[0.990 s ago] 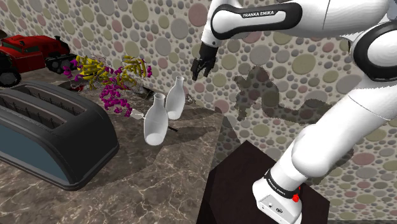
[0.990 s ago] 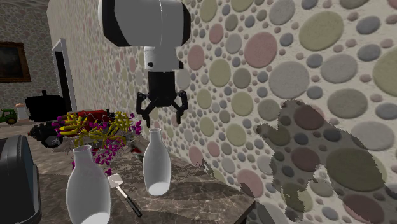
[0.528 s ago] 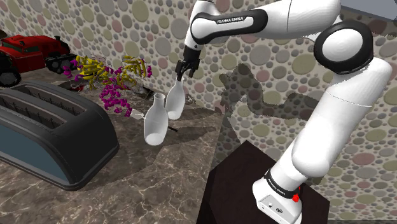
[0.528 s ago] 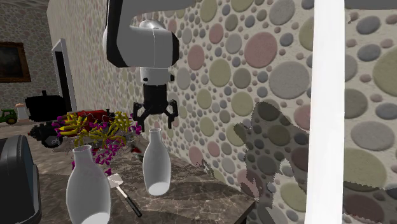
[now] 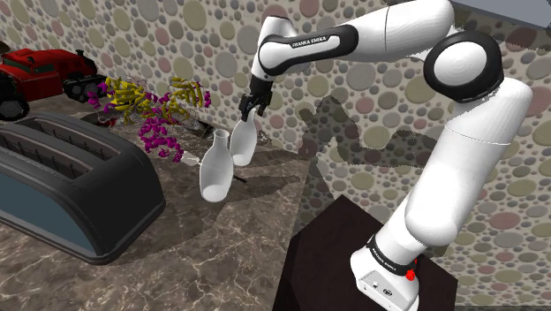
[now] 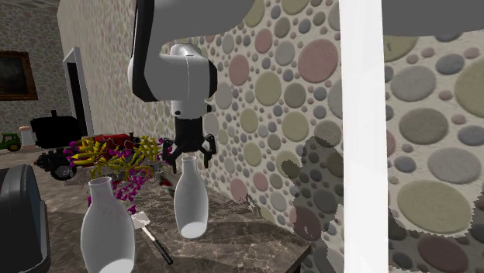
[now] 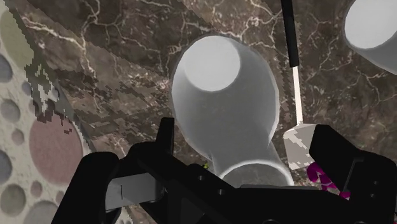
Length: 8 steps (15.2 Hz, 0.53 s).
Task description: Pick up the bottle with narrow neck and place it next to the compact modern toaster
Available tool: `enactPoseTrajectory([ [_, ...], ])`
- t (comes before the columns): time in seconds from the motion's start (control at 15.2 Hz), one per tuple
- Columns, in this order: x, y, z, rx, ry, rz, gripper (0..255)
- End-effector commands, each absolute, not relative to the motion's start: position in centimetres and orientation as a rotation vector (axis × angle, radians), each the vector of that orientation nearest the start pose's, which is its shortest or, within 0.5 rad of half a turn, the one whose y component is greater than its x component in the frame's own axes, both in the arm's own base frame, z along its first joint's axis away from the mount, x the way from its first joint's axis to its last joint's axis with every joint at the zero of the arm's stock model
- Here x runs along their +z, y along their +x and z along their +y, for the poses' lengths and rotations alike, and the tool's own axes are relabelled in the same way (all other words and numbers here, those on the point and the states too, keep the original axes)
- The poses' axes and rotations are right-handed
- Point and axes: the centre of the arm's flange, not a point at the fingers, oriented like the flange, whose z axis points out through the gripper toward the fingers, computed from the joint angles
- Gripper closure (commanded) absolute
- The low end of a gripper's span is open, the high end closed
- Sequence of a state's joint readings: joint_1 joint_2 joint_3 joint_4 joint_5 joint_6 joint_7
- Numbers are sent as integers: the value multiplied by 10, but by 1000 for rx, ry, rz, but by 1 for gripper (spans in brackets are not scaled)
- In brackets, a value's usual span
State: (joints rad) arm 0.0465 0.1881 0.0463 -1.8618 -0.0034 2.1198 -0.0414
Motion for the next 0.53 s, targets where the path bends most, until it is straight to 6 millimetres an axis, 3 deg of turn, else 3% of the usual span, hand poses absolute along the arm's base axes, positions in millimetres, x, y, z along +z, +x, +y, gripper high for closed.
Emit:
enactPoseTrajectory([
  [0.0,421,612,56,-111,-3125,-211,0],
  [0.4,421,612,56,-111,-3125,-211,0],
  [0.46,421,612,56,-111,-3125,-211,255],
])
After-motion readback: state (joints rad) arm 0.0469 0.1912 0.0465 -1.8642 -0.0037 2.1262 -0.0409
